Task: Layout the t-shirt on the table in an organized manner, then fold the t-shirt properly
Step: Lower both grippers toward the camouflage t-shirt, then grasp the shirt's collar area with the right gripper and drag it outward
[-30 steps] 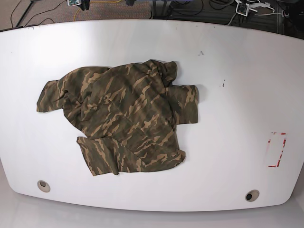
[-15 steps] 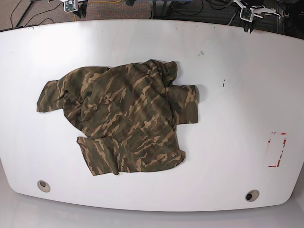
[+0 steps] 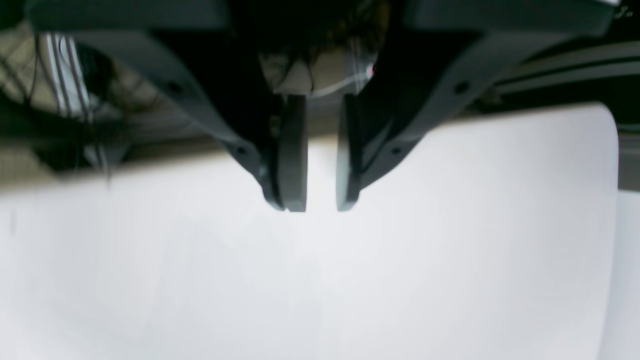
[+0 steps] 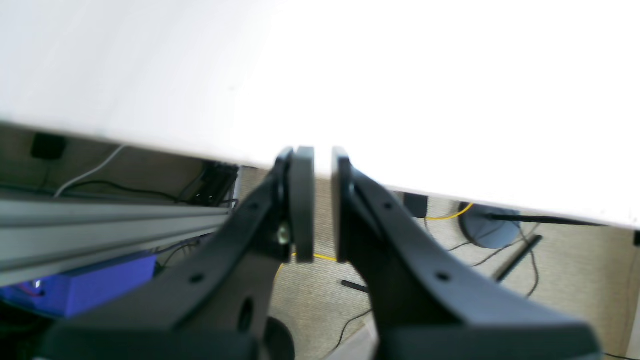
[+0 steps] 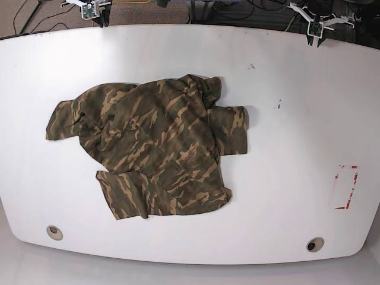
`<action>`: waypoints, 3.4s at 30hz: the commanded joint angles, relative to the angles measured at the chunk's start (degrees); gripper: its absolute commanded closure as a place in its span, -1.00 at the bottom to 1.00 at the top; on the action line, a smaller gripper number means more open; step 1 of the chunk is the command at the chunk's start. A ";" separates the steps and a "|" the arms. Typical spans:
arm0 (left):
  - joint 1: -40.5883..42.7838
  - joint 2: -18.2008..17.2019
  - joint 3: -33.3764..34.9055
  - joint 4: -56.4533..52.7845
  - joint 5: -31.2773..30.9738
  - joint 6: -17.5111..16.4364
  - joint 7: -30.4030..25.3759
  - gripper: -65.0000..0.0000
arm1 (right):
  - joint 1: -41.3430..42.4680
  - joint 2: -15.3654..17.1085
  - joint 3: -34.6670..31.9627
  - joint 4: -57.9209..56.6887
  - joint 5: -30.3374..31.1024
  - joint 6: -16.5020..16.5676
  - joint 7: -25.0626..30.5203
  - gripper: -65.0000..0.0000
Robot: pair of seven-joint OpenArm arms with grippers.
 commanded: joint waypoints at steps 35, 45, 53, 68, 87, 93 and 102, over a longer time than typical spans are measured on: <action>-26.93 -1.34 9.54 2.74 -0.62 0.84 11.97 0.68 | 16.05 1.13 0.38 7.78 1.12 0.79 -11.80 0.85; -33.18 -1.23 11.18 1.73 -1.76 0.45 20.09 0.73 | 20.03 0.84 0.36 11.15 2.00 0.76 -16.27 0.92; -35.48 -1.33 11.03 -0.53 -1.85 0.37 21.60 0.67 | 23.04 0.56 0.22 10.72 2.11 0.94 -19.79 0.83; -34.35 -1.75 10.71 -0.38 -1.80 0.71 18.05 0.23 | 27.26 -0.65 -0.18 9.97 2.88 0.90 -22.56 -0.21; -39.80 -1.16 13.07 -1.58 -3.90 0.18 20.78 0.35 | 32.75 2.42 -4.65 8.31 2.93 0.50 -22.71 0.50; -38.72 -1.43 12.16 -1.49 -4.60 0.11 21.38 0.32 | 35.90 1.53 -3.01 6.28 2.05 0.86 -22.47 0.30; -38.05 -1.64 11.47 -0.90 -4.30 0.03 20.78 0.29 | 37.21 0.84 -1.62 4.37 -6.42 1.81 -23.07 -0.06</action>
